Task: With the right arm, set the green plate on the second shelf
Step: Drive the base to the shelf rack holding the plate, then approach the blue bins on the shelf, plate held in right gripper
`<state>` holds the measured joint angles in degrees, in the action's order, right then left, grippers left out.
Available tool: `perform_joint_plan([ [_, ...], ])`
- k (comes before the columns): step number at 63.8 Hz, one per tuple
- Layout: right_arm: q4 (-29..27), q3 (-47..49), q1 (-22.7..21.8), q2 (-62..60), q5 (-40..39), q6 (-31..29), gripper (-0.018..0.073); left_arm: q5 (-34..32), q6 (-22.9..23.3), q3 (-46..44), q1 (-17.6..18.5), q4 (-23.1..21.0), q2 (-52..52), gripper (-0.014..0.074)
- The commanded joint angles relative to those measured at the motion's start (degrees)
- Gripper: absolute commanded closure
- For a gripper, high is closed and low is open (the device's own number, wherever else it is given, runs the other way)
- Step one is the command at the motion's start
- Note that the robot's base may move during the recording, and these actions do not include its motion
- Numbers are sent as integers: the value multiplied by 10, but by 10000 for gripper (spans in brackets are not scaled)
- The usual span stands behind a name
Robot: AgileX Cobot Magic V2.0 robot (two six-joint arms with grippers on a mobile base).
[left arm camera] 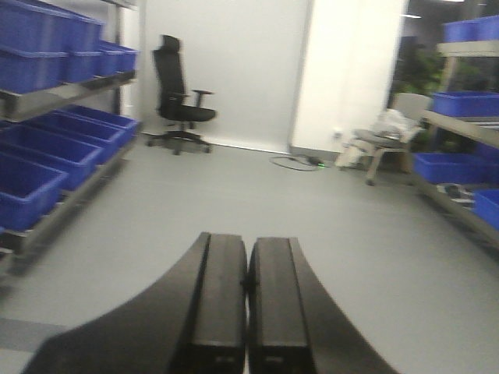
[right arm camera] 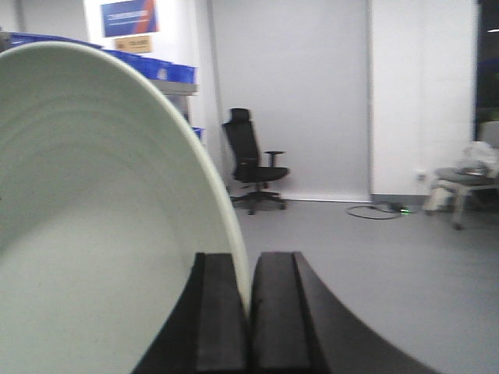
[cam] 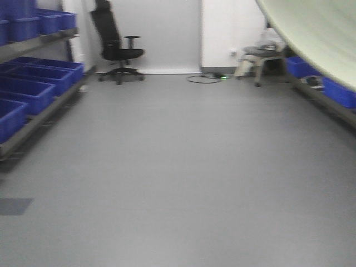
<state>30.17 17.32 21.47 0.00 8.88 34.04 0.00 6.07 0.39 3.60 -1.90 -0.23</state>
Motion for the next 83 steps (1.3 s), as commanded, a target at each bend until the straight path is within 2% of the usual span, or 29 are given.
perform_joint_plan([
  [1, 7, 17, -1, 9, -55, 4, 503, -46, 2, 23, -1, -1, -11, 466],
  [83, 7, 17, -1, 9, -55, 4, 503, -46, 2, 23, -1, -1, -11, 466],
])
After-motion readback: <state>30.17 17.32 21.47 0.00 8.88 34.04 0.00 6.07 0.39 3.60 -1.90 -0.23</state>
